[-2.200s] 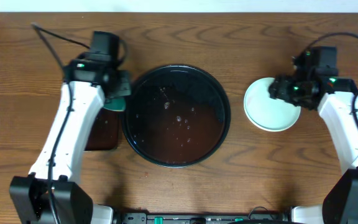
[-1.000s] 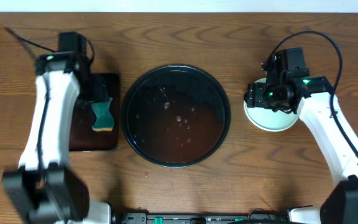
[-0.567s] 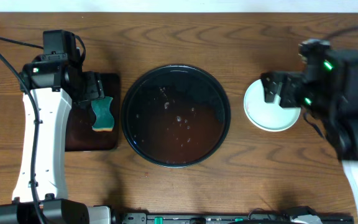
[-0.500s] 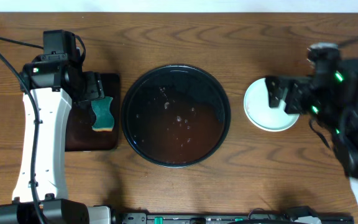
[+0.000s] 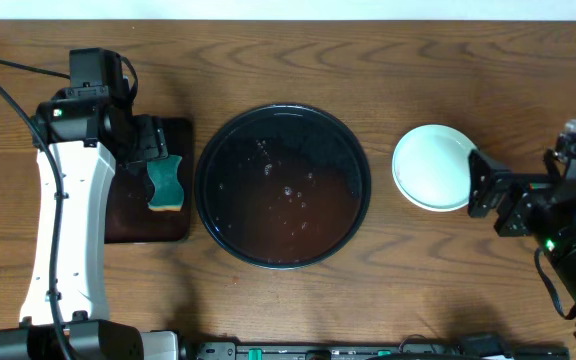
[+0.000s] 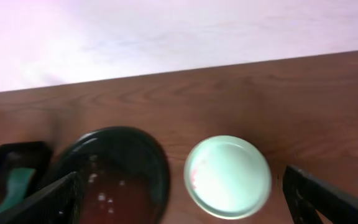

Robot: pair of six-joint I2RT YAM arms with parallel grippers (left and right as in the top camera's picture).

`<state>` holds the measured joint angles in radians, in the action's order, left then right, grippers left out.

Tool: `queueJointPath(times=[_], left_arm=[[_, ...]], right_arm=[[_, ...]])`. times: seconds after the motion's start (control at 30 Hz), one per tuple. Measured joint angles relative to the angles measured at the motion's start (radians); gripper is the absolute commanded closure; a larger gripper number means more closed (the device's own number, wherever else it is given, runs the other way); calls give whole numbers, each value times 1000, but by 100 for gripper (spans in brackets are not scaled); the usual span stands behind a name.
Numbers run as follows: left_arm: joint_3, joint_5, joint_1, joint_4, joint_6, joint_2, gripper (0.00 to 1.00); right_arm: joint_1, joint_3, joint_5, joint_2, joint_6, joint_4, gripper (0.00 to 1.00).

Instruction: Clean dirty plates on tray and stack at the side

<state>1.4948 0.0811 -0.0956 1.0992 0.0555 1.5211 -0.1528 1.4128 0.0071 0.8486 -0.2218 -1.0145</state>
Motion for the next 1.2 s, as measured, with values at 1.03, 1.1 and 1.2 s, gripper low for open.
queueJointPath(times=[1.03,1.1,1.2], left_arm=[[0,-3,0,0,0,0,20],[0,-3,0,0,0,0,20],[0,-3,0,0,0,0,20]], right_arm=[[73,-1318,33,-786,33,961,1],[73,-1356,26,-813,33,989,1],[73,-1395,22,-832,33,1004,1]])
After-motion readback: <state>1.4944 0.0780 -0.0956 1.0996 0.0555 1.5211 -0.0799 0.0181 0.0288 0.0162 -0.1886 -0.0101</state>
